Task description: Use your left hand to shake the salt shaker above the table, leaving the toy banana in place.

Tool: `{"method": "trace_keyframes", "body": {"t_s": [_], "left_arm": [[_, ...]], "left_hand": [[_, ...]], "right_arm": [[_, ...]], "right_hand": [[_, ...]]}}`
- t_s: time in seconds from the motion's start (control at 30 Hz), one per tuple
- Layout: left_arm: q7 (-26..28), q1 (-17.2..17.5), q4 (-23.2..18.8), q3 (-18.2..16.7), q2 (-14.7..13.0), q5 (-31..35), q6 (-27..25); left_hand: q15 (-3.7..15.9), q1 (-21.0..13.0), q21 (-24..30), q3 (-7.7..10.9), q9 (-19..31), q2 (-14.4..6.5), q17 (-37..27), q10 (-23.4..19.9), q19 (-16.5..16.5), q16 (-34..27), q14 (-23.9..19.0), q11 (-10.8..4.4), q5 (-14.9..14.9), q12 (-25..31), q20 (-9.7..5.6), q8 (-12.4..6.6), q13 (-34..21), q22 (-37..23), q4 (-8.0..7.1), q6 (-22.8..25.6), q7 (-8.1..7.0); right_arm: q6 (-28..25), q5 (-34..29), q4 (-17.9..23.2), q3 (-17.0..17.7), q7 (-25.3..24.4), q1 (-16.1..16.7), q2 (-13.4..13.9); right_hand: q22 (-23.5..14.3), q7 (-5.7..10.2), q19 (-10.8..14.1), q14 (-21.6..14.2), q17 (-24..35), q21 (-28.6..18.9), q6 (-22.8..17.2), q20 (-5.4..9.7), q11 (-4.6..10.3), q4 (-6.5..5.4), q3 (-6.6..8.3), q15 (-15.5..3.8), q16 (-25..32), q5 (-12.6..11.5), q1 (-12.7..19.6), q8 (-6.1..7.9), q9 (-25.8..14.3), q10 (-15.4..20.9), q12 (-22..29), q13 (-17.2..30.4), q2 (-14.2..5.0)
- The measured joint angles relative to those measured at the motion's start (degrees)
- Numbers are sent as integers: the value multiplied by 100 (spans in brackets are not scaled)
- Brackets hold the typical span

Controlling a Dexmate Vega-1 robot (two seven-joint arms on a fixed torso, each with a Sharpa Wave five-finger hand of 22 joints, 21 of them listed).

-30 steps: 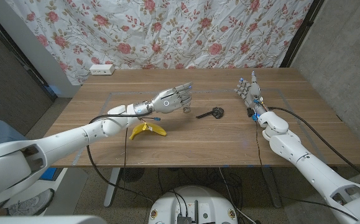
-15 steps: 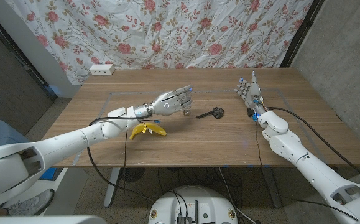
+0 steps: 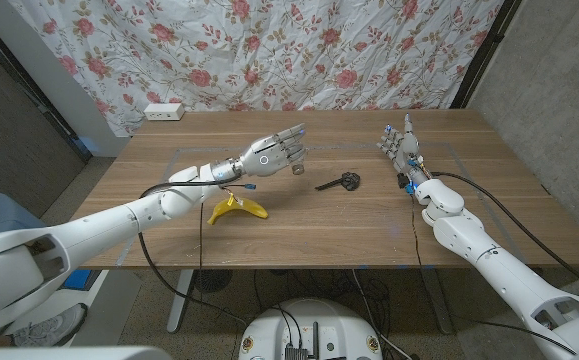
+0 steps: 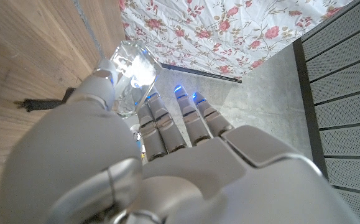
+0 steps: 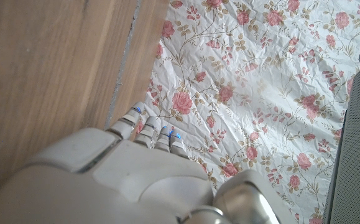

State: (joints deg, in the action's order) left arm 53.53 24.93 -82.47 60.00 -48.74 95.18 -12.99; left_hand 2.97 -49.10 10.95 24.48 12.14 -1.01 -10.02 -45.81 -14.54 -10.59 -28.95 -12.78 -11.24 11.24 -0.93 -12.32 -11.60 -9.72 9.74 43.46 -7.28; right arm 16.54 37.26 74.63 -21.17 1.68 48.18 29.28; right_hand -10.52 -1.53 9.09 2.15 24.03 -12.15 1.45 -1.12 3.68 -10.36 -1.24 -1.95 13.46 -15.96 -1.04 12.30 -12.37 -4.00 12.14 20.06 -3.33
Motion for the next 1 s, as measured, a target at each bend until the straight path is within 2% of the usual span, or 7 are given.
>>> {"method": "trace_keyframes", "body": {"t_s": [0.73, 1.0], "left_arm": [[-196, 94, -160, -349, -40, -453, -155], [-385, 307, -325, -528, -11, -711, -172]], "left_hand": [[0, 10, 0, -52, 0, -7, 1, 0, -22, 0, -1, 0, 0, 0, -21, -26, 2, 0, -5, 2, 23], [0, 25, 0, -69, 0, -20, 2, 31, -22, 0, 0, -30, 0, 0, -21, -21, 3, 0, -22, -8, 32]], "right_arm": [[0, 0, 0, 0, 2, 0, 0], [0, 0, 0, 0, 2, 0, 0]], "right_hand": [[0, 0, 0, 0, 0, 0, 0, 0, 0, 0, 0, 0, 0, 0, 0, 0, 0, 0, 0, 0, 0], [0, 0, 0, 0, 0, 0, 0, 0, 0, 0, 0, 0, 0, 0, 0, 0, 0, 0, 0, 0, 0]]}}
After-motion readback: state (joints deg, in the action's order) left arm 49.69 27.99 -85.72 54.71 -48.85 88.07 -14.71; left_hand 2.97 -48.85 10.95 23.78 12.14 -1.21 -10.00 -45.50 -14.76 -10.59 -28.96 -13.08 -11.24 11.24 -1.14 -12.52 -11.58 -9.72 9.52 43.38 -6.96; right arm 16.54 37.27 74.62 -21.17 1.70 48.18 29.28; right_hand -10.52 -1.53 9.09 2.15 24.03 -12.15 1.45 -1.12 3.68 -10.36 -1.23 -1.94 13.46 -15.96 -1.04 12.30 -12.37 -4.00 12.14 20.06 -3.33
